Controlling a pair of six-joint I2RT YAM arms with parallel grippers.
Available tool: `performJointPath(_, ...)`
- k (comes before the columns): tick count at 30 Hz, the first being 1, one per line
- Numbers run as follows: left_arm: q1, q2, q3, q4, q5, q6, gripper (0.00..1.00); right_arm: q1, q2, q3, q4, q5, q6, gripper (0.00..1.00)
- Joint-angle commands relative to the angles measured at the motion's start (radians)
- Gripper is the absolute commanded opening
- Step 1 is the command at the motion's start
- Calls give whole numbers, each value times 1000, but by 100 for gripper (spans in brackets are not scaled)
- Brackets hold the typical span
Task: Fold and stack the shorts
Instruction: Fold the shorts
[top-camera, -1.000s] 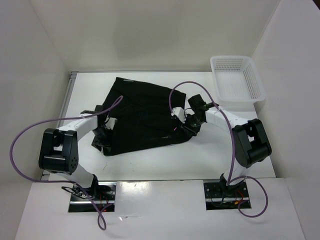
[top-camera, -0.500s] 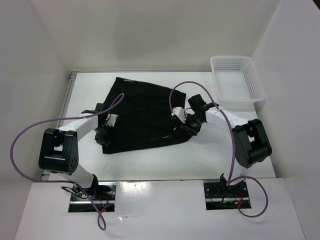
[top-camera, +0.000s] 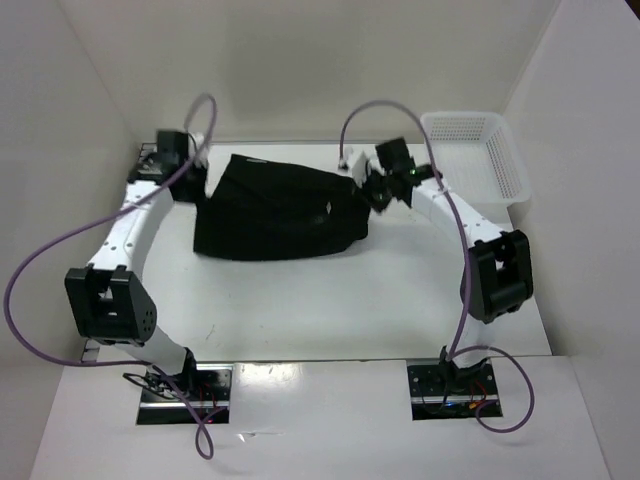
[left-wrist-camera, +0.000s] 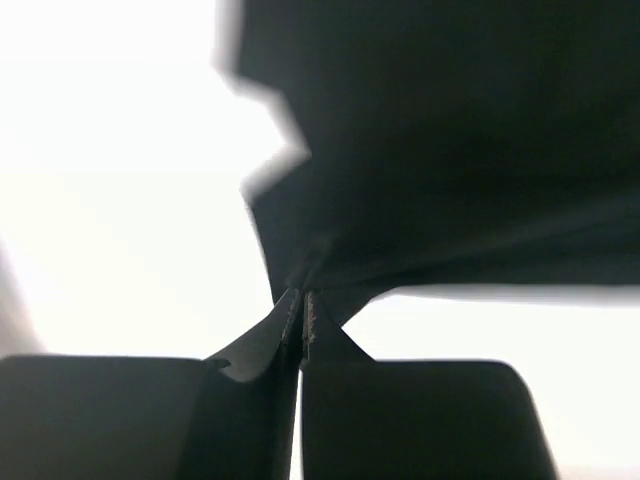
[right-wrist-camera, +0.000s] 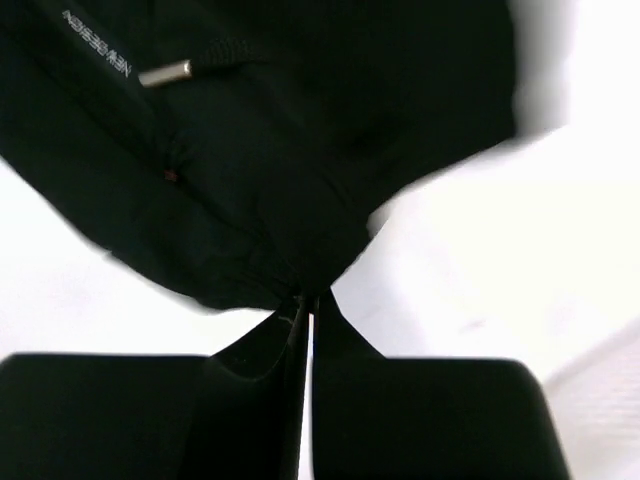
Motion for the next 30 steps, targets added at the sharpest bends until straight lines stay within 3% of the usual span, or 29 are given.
performJointPath(1,65,0,326,137,-128,4,0,-61,51,333,129,30,121,0)
performJointPath(5,89,13,527,148,-138,4,0,-106,114,646,83,-1,144,0)
performJointPath(9,89,-84,418,139,-147,4,0,-115,56,619,-27,-91,66,0)
performJointPath(17,67,-392,-145,105,-147,4,0,-115,-119,245,-259,-206,-175,0)
performJointPath(23,46,-584,-532,38,-127,4,0,-28,-227,-119,-333,-118,-335,0)
performJointPath(26,18,-596,-603,-8,-127,4,0,41,-251,-278,-308,-59,-378,0)
performJointPath(30,-39,-639,-676,-56,-138,4,0,41,-260,-344,-264,-27,-378,0)
